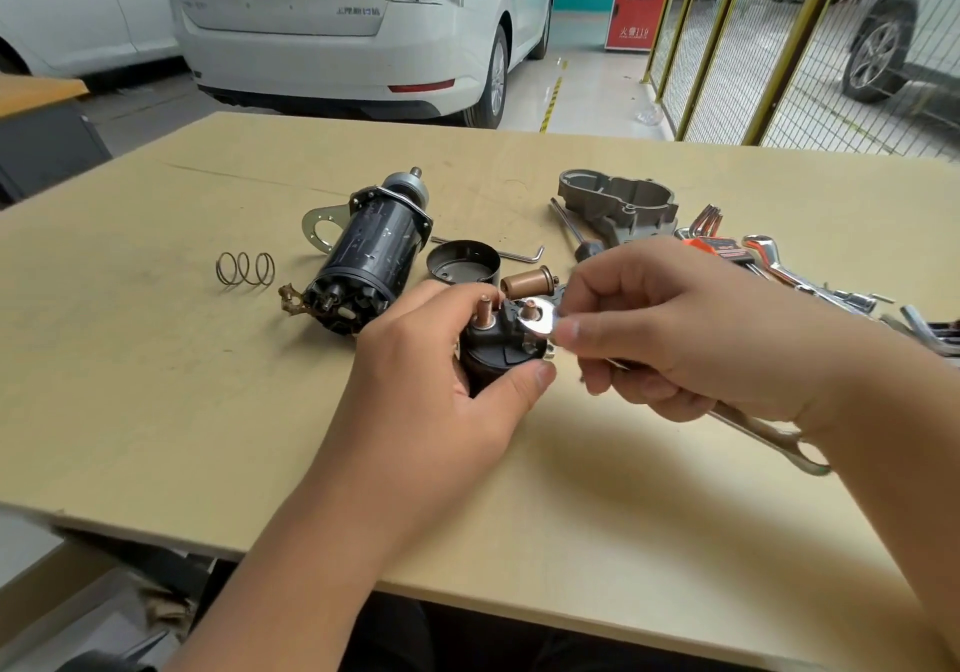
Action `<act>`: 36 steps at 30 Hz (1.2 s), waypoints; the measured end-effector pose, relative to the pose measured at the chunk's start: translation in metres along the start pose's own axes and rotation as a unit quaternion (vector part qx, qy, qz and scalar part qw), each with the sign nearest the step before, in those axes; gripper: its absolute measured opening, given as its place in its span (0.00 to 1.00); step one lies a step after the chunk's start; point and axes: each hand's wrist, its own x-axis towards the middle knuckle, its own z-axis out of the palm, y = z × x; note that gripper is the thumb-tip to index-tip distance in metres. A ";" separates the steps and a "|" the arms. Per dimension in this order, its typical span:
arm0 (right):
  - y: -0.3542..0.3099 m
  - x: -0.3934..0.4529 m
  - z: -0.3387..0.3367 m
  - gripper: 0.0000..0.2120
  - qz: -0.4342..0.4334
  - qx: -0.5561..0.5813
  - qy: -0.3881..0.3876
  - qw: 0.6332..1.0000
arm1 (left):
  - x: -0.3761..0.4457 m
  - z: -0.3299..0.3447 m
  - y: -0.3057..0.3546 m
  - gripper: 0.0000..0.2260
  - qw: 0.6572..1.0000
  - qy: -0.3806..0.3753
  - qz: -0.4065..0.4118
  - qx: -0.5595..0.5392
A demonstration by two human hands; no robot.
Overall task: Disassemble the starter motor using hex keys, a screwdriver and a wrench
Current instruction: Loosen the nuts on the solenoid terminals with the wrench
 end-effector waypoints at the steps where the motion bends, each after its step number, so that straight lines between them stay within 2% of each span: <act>1: 0.001 0.002 0.002 0.08 -0.017 -0.047 0.010 0.999 | 0.000 0.001 0.000 0.13 1.000 -0.006 -0.015 0.002; 4: 0.002 0.007 0.007 0.05 -0.098 -0.218 0.031 0.970 | 0.001 0.003 0.002 0.17 0.999 -0.018 -0.036 0.030; 7: 0.002 0.006 0.006 0.09 -0.141 -0.270 0.021 0.952 | 0.001 0.004 0.001 0.20 0.998 -0.030 -0.050 0.027; 11: 0.000 0.004 0.003 0.12 -0.127 -0.315 0.030 0.940 | -0.001 0.003 0.001 0.18 0.998 -0.020 -0.045 0.036; 13: -0.003 0.001 0.003 0.18 -0.109 -0.348 0.033 0.931 | -0.002 0.004 0.003 0.19 0.998 -0.009 -0.047 0.036; 17: -0.011 -0.008 0.007 0.23 -0.130 -0.446 0.063 0.883 | -0.004 0.007 0.006 0.21 0.998 0.008 -0.055 0.043; 21: -0.008 -0.008 0.004 0.22 -0.141 -0.425 0.083 0.890 | -0.005 0.010 0.008 0.22 0.996 0.016 -0.068 0.049; 29: -0.004 -0.005 -0.002 0.08 -0.108 -0.315 0.072 0.940 | -0.005 0.012 0.008 0.23 0.996 0.021 -0.066 0.049; 36: -0.005 -0.005 -0.001 0.09 -0.051 -0.238 0.051 0.968 | -0.004 0.011 0.010 0.19 0.996 0.019 -0.063 0.058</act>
